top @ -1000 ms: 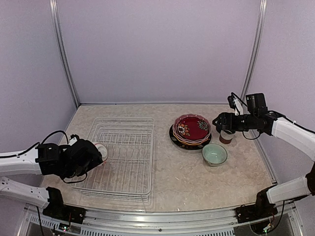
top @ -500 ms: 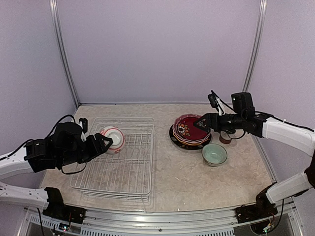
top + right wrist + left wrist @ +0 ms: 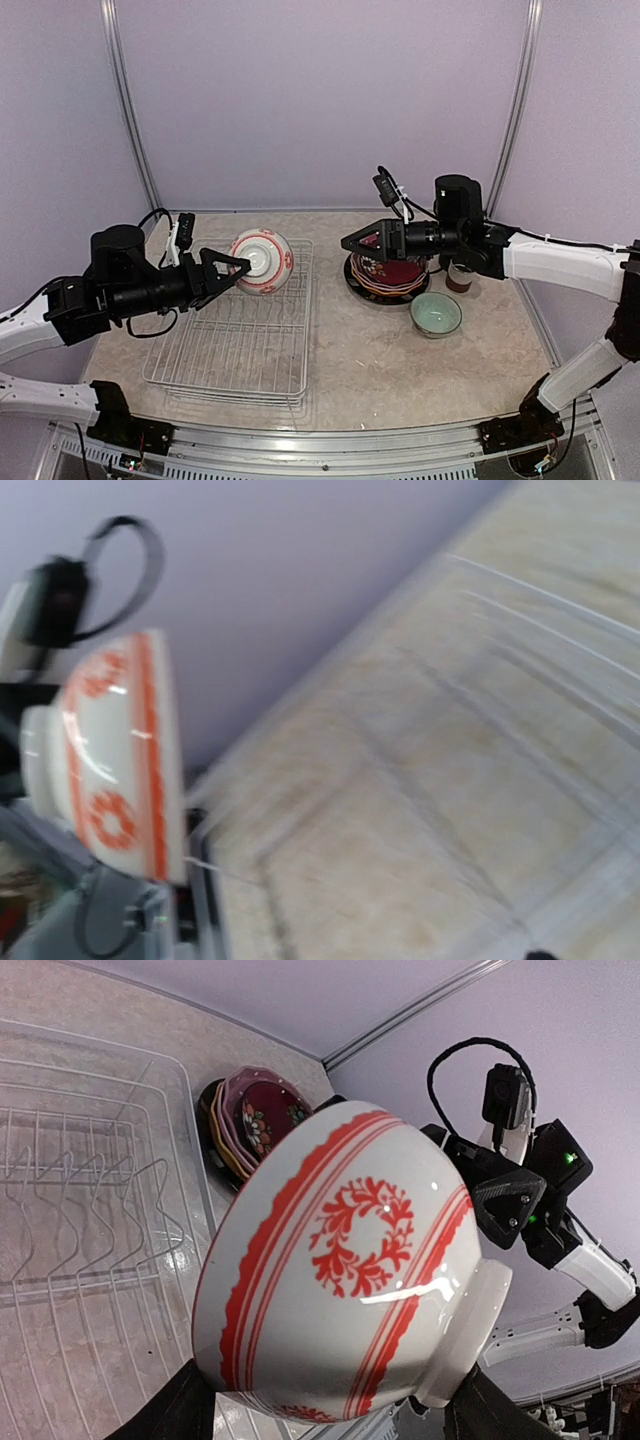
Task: Unload the mixed dishes from the dish rack
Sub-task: Pass from the left arm to the right
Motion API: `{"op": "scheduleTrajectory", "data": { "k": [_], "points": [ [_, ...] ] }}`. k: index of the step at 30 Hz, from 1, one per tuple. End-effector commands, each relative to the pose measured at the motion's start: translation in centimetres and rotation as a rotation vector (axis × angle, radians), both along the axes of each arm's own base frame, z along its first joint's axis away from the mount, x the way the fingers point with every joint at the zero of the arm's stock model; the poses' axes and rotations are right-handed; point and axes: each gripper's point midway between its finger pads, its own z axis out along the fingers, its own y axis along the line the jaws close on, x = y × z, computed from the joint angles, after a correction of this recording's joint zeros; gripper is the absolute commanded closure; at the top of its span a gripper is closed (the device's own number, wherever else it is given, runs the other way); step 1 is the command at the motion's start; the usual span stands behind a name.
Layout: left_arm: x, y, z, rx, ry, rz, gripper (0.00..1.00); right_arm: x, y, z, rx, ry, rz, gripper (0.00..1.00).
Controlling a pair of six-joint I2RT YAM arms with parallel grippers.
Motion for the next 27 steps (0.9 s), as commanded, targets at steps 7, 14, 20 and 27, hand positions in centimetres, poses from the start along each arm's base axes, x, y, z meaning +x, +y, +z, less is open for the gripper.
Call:
{"op": "scheduleTrajectory", "data": {
  "k": [7, 14, 20, 27],
  "points": [
    [-2.0, -3.6, 7.7, -0.184, -0.143, -0.184, 0.42, -4.8, 4.3, 5.6, 0.202, -0.024, 0.251, 0.15],
    [-2.6, -4.8, 9.4, -0.231, -0.172, -0.239, 0.41, -7.4, 5.5, 7.5, 0.257, -0.031, 0.356, 0.2],
    [-3.0, -5.5, 10.4, -0.271, -0.186, -0.278, 0.41, -10.0, 6.6, 8.9, 0.313, -0.02, 0.452, 0.38],
    [-3.8, -6.1, 11.7, -0.317, -0.204, -0.341, 0.41, -12.4, 6.9, 10.8, 0.385, -0.005, 0.541, 0.67]
  ]
}}
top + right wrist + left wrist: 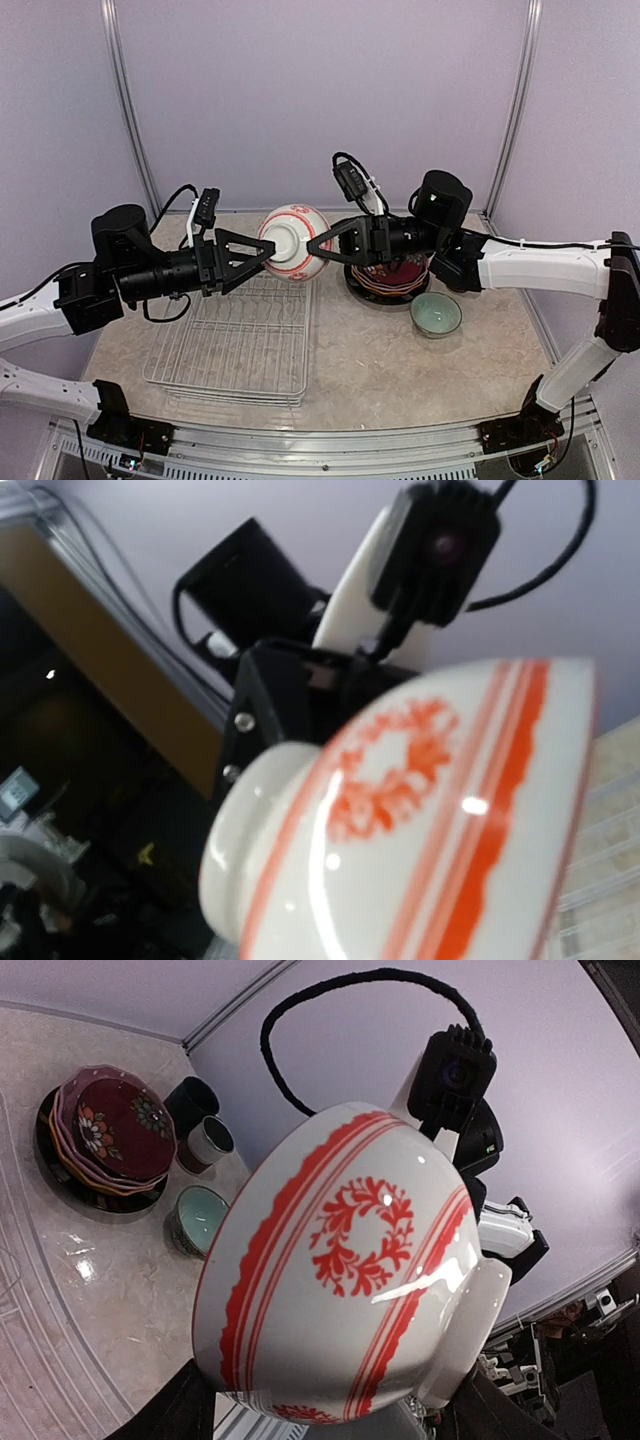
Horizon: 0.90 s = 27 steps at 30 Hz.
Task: Unload the mixed dishes from the dish rack
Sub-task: Pass from the left arm to the right, then place the bowl in the bowl.
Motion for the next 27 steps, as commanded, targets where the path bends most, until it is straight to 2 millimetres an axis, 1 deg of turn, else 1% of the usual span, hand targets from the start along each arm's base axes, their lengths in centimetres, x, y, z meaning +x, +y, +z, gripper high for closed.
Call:
{"op": "scheduleTrajectory", "data": {
  "k": [1, 3, 4, 6, 10, 11, 13, 14, 16, 18, 19, 21, 22, 23, 25, 26, 27],
  "points": [
    [-1.2, -0.4, 5.6, -0.145, -0.104, -0.068, 0.41, -2.1, 0.0, 2.8, 0.085, -0.008, 0.09, 0.73],
    [-1.2, -0.5, 5.5, -0.144, -0.106, -0.074, 0.41, -2.5, -0.1, 3.4, 0.105, -0.003, 0.107, 0.86],
    [-1.2, -0.5, 5.5, -0.145, -0.106, -0.073, 0.39, -2.7, -0.2, 3.8, 0.115, -0.002, 0.113, 0.92],
    [-1.0, -0.4, 5.4, -0.146, -0.104, -0.066, 0.35, -2.9, -0.4, 4.2, 0.128, -0.004, 0.116, 0.99],
    [-0.6, -0.1, 5.2, -0.139, -0.09, -0.042, 0.25, -3.0, -0.6, 4.6, 0.132, -0.008, 0.106, 1.0],
    [-0.4, 0.1, 5.0, -0.136, -0.085, -0.033, 0.21, -2.9, -0.6, 4.7, 0.133, -0.009, 0.1, 1.0],
    [0.0, 0.3, 4.8, -0.126, -0.078, -0.012, 0.08, -2.7, -0.7, 4.9, 0.13, -0.017, 0.085, 1.0],
    [0.3, 0.6, 4.4, -0.119, -0.066, 0.008, 0.02, -2.4, -0.8, 4.9, 0.118, -0.023, 0.068, 1.0],
    [1.2, 1.7, 3.9, -0.108, -0.04, 0.064, 0.01, -0.8, -1.1, 4.3, 0.068, -0.04, -0.012, 1.0],
    [2.5, 3.3, 3.1, -0.072, -0.019, 0.144, 0.01, 1.7, -1.9, 2.8, -0.029, -0.061, -0.146, 1.0],
    [2.9, 4.0, 2.1, -0.025, 0.004, 0.175, 0.01, 3.2, -2.7, 1.5, -0.097, -0.066, -0.22, 1.0],
    [3.6, 5.4, 0.9, 0.056, 0.023, 0.234, 0.01, 6.3, -5.0, -1.3, -0.231, -0.056, -0.38, 1.0],
    [3.9, 6.1, -0.2, 0.122, 0.046, 0.258, 0.01, 7.6, -6.8, -2.8, -0.306, -0.044, -0.457, 1.0],
    [4.2, 6.4, -0.7, 0.163, 0.059, 0.273, 0.01, 9.0, -8.5, -4.3, -0.381, -0.044, -0.54, 1.0],
    [4.4, 6.6, -1.1, 0.216, 0.067, 0.278, 0.01, 10.9, -12.4, -7.5, -0.579, -0.066, -0.711, 1.0],
    [4.4, 6.6, -1.4, 0.235, 0.072, 0.278, 0.01, 11.0, -13.7, -8.8, -0.669, -0.082, -0.745, 1.0],
    [4.6, 6.5, -1.8, 0.255, 0.079, 0.278, 0.01, 11.5, -15.5, -10.2, -0.773, -0.101, -0.813, 1.0]
  ]
}}
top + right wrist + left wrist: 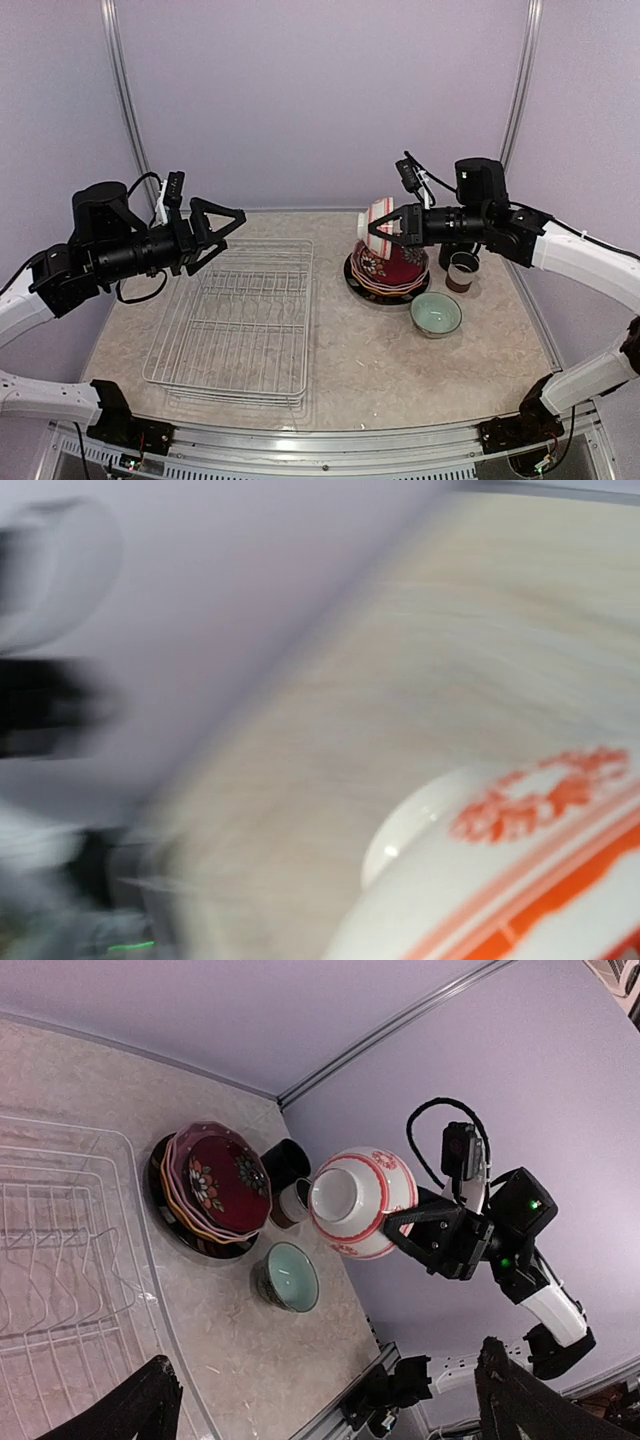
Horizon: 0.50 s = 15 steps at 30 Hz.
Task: Unload the mixed dishes from the dish rack
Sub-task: Place the bowl in the bowl.
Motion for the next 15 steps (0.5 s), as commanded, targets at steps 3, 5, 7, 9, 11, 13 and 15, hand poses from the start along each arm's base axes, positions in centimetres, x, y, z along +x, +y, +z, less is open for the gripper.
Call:
{"op": "scheduleTrajectory", "data": {
  "k": [3, 5, 7, 9, 11, 13, 15],
  "points": [
    [0.7, 0.8, -3.9, 0.195, 0.084, 0.032, 0.01, 1.6, -10.9, -9.7, -0.658, 0.015, -0.355, 1.0],
    [0.9, 0.7, -4.2, 0.205, 0.09, 0.034, 0.01, 1.4, -12.4, -11.2, -0.737, 0.041, -0.386, 1.0],
    [1.0, 0.6, -4.5, 0.217, 0.097, 0.035, 0.01, 1.2, -13.4, -12.3, -0.787, 0.06, -0.411, 1.0],
    [1.1, 0.5, -4.7, 0.228, 0.105, 0.036, 0.01, 1.0, -14.3, -13.5, -0.841, 0.084, -0.425, 1.0],
    [1.2, 0.5, -5.1, 0.24, 0.116, 0.037, 0.01, 0.8, -14.9, -14.7, -0.884, 0.105, -0.432, 1.0],
    [1.2, 0.4, -5.3, 0.244, 0.123, 0.037, 0.01, 0.6, -15.2, -16.0, -0.916, 0.127, -0.425, 1.0],
    [1.2, 0.5, -5.5, 0.249, 0.126, 0.039, 0.01, 0.5, -15.2, -17.0, -0.936, 0.144, -0.413, 1.0]
  ]
}}
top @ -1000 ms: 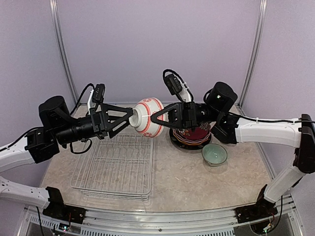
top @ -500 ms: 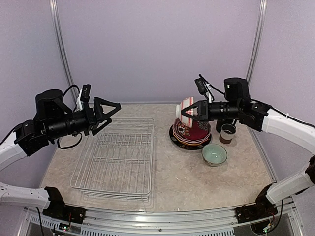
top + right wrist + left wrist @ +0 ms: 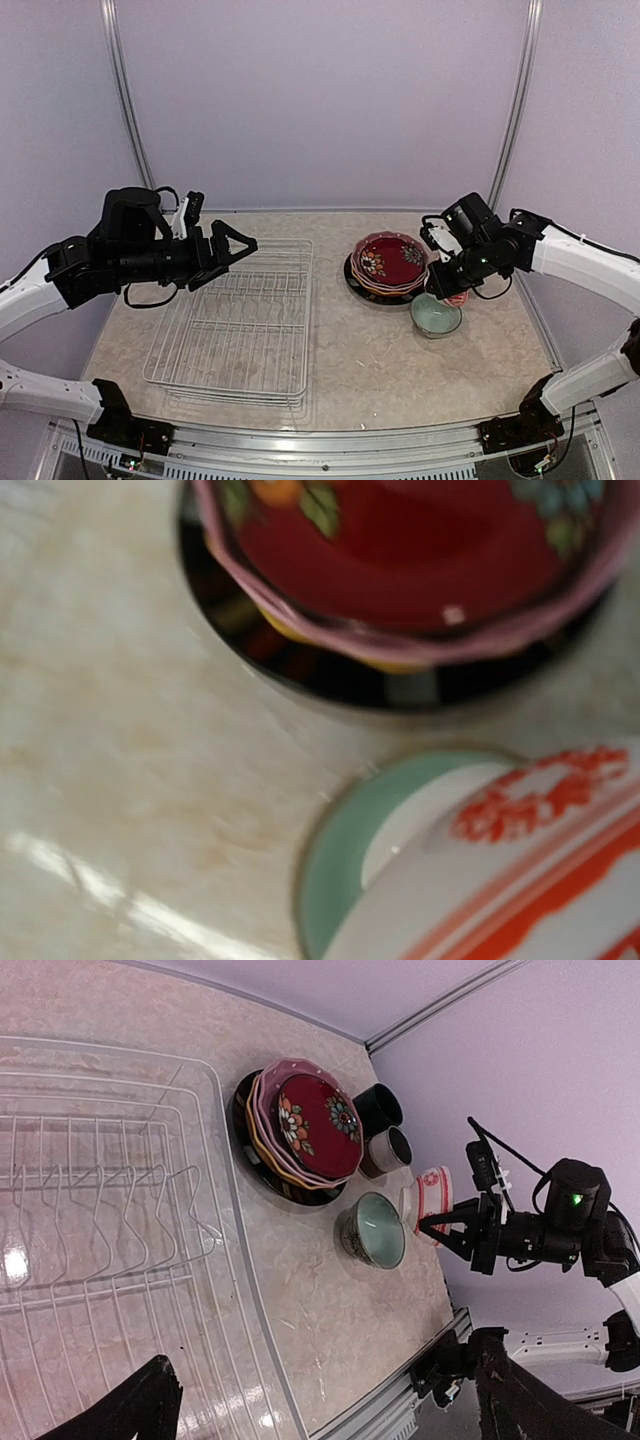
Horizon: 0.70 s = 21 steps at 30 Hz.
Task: Unload the mixed dishes from the dish rack
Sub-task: Place the bowl in the bowl.
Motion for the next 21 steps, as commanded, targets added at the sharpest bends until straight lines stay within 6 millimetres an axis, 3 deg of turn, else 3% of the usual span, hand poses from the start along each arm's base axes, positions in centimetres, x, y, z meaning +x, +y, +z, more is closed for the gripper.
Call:
{"op": "scheduleTrajectory", "data": {
  "k": [1, 10, 21],
  "points": [
    [0.2, 0.5, 0.2, 0.028, -0.007, 0.011, 0.01, -0.3, -1.3, -2.7, -0.112, 0.036, -0.005, 1.0],
    [0.2, 0.7, -0.4, 0.042, 0.005, 0.02, 0.01, 0.5, -1.0, -4.8, -0.188, 0.067, 0.014, 1.0],
    [0.3, 0.8, -0.9, 0.053, 0.02, 0.026, 0.01, 0.1, -0.5, -7.6, -0.297, 0.125, 0.049, 1.0]
  ]
}}
